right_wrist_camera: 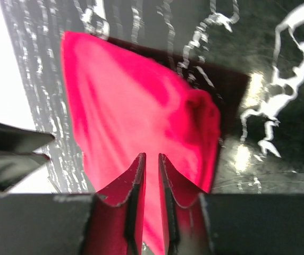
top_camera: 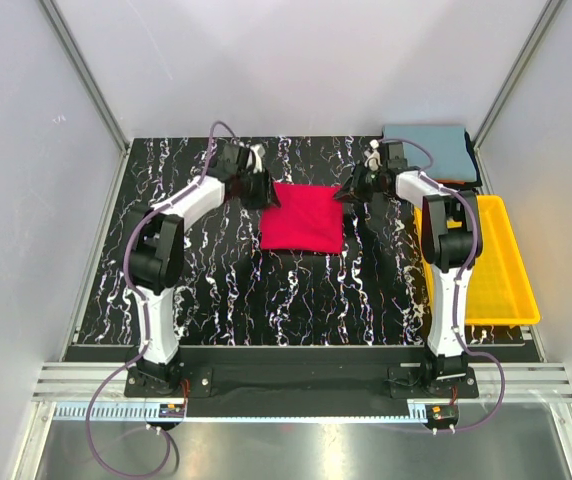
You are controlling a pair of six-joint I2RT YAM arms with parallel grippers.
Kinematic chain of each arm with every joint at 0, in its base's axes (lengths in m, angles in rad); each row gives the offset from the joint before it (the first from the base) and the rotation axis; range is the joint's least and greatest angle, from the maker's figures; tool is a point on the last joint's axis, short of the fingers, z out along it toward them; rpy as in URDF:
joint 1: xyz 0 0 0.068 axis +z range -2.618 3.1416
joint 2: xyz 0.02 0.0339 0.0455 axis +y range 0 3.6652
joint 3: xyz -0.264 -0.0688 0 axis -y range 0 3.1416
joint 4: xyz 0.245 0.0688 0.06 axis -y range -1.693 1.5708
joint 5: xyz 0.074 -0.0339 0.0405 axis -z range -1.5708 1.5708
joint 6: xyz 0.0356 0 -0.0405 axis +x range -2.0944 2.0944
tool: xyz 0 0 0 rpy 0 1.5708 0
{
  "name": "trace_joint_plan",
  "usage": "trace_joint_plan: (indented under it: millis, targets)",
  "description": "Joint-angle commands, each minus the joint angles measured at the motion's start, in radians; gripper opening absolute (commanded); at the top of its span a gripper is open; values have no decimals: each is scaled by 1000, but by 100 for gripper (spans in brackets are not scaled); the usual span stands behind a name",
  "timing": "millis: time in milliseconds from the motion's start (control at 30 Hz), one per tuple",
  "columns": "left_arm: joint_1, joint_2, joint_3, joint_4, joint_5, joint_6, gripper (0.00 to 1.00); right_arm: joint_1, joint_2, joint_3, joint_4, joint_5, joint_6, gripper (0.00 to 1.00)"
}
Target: Fold and stack the t-shirts
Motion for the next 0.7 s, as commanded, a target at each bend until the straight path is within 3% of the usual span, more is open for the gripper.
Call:
trace_joint_plan:
  millis: [0, 333, 533, 667]
  targets:
    - [13, 33, 126, 11, 7, 4, 47, 2, -63, 57, 27, -23, 16, 21]
    - [72, 281, 339, 10, 57, 7, 46, -5, 89, 150, 25, -8, 4, 19]
    - [89, 323, 361, 10, 69, 3, 46, -14, 143, 177, 24, 62, 32, 17]
    - [95, 286, 378, 2, 103, 1, 47, -19, 115, 190, 18, 97, 48, 23]
